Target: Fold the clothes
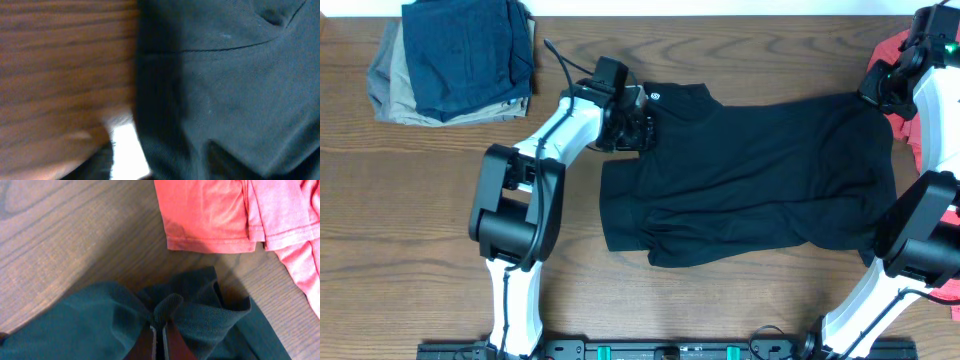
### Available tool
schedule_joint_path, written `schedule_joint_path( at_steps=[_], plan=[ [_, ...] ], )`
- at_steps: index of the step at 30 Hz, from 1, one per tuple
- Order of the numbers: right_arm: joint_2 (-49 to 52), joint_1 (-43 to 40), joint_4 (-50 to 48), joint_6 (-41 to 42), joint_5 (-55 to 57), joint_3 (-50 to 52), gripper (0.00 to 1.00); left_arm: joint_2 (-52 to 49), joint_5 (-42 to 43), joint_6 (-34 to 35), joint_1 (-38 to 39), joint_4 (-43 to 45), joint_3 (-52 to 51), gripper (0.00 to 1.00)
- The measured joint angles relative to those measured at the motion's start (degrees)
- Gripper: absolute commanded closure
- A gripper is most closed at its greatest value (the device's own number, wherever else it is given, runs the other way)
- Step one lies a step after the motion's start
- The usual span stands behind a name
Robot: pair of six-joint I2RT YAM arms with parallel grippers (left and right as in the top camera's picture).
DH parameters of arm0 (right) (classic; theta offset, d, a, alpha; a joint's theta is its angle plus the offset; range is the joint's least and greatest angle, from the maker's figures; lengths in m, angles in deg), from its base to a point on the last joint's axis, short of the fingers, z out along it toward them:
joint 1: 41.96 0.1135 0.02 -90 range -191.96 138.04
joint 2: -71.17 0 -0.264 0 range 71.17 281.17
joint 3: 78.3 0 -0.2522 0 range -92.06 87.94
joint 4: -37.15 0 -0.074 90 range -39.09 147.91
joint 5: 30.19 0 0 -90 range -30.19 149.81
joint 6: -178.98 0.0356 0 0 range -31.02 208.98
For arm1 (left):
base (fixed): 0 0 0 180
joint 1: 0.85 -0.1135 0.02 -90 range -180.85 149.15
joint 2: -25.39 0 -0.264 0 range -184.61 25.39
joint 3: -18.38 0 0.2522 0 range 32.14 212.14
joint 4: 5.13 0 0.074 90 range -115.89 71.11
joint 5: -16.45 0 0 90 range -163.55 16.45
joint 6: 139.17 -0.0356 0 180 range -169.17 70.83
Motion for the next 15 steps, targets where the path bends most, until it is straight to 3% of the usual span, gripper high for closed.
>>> schedule_joint_path(
  at_steps=[1, 2, 8, 15],
  plan=[
    [0.0, 0.0, 0.1, 0.0, 0.0, 0.0, 0.99, -0.4, -0.2, 0.0, 0.3, 0.2, 0.0, 0.9],
    [0.0, 0.0, 0.2, 0.0, 0.0, 0.0, 0.98, -0.7, -0.2, -0.1, 0.7, 0.4, 0.0, 0.94],
    [0.0, 0.0, 0.8, 0.0, 0.0, 0.0, 0.99, -1.0, -3.5, -0.2, 1.7, 1.0, 0.1, 0.94],
    [0.0, 0.0, 0.1, 0.0, 0.0, 0.0, 0.99, -0.4, -13.4, -0.2, -0.9, 0.9, 0.6, 0.94]
  ],
)
